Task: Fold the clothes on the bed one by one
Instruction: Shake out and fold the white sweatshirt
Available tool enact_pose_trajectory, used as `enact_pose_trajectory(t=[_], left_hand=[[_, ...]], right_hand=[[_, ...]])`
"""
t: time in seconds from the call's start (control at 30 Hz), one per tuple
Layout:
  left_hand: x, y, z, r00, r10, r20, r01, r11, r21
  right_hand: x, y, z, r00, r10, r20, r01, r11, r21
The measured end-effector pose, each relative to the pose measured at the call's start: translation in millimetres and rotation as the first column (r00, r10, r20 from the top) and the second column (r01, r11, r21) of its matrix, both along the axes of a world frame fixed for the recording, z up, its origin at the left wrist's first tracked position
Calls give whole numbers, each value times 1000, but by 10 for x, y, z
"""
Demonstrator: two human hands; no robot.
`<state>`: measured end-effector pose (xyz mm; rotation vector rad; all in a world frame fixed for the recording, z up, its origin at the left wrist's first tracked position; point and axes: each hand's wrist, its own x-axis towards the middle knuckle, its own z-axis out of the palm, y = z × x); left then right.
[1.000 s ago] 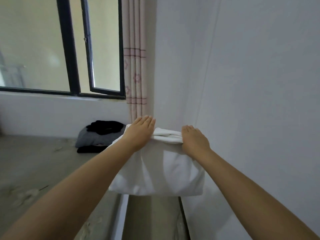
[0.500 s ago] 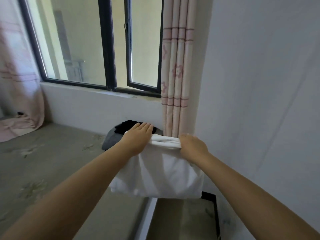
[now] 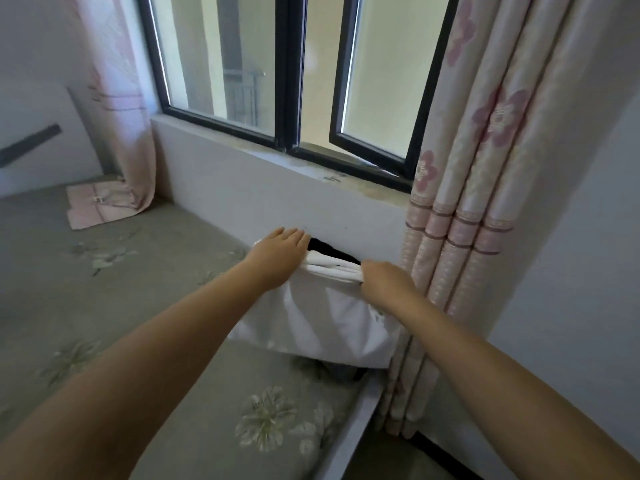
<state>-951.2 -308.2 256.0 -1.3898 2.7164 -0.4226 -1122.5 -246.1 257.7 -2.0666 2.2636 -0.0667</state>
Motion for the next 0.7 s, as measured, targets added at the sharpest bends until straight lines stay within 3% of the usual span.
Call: enact_pose_trajectory(t=[0.2, 0.33, 0.47, 0.53, 0.63, 0.7], left_hand=[[-495, -1700, 202, 998, -50, -47, 46, 996, -72], [-642, -2459, 126, 990, -97, -101, 87, 992, -96], [-511, -2766, -640, 997, -77, 21, 76, 997, 32], [-399, -2719, -1166, 991, -43, 130, 23, 989, 148], [-259, -2486, -1825, 954, -40, 298, -78, 925, 373], [-207, -2348, -2081, 948, -11, 318, -148, 870, 470]], right_hand=[[-435, -1570, 241, 996, -85, 17, 86, 994, -68], [-611, -2168, 184, 994, -103, 24, 104, 990, -96], [-490, -2428, -572, 997, -21, 76, 15, 997, 75], [-383, -2442, -1133, 992, 28, 120, -55, 971, 232], [-329, -2367, -1905, 993, 73, 89, -107, 869, 483], [-313, -2315, -2238, 993, 93, 68, -114, 863, 492]])
